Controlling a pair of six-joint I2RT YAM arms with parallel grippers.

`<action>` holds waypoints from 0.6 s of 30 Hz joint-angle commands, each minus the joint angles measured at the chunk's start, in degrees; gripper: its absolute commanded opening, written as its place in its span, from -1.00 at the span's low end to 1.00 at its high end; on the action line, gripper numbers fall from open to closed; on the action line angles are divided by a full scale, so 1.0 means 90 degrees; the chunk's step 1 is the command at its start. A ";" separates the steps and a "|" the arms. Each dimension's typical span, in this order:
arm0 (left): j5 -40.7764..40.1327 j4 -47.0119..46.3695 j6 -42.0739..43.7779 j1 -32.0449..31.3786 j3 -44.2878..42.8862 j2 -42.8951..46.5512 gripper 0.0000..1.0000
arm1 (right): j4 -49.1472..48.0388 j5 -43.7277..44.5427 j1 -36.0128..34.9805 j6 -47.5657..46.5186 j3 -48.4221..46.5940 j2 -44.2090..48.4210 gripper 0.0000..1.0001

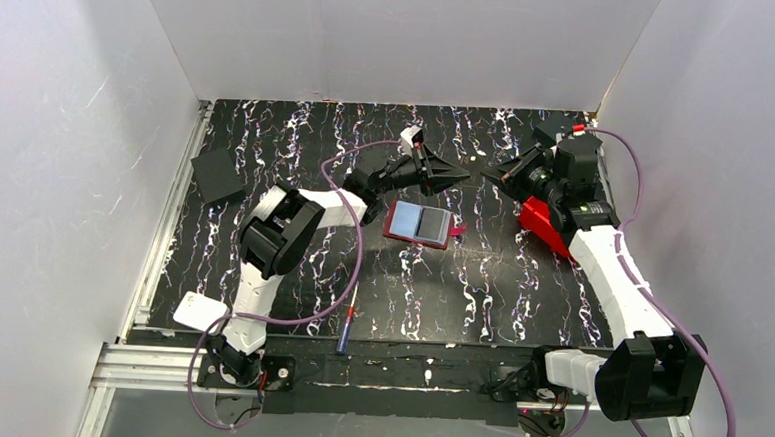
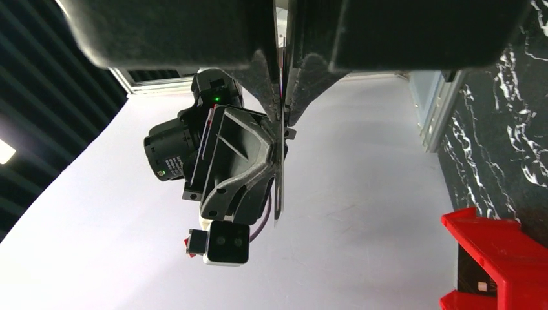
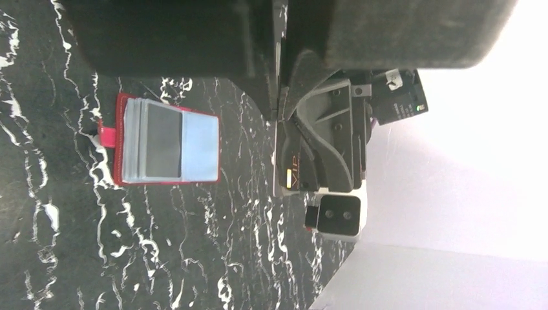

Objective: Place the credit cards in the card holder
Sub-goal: Pick up the credit card from the storage box, then insert the credit card into the card holder.

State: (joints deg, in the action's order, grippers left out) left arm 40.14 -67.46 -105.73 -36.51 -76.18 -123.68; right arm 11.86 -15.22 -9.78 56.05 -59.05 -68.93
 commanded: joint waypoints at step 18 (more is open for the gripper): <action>0.0275 -0.0960 0.0059 0.0101 0.0272 0.0428 -1.00 | -0.2834 -0.1387 -0.0316 0.0735 0.0646 -0.0474 -0.56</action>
State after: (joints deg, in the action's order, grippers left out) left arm 40.16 -73.65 -105.54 -34.98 -74.37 -123.66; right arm -4.97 -24.69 -11.29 60.20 -53.49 -72.14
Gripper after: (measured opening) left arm 0.010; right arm 0.257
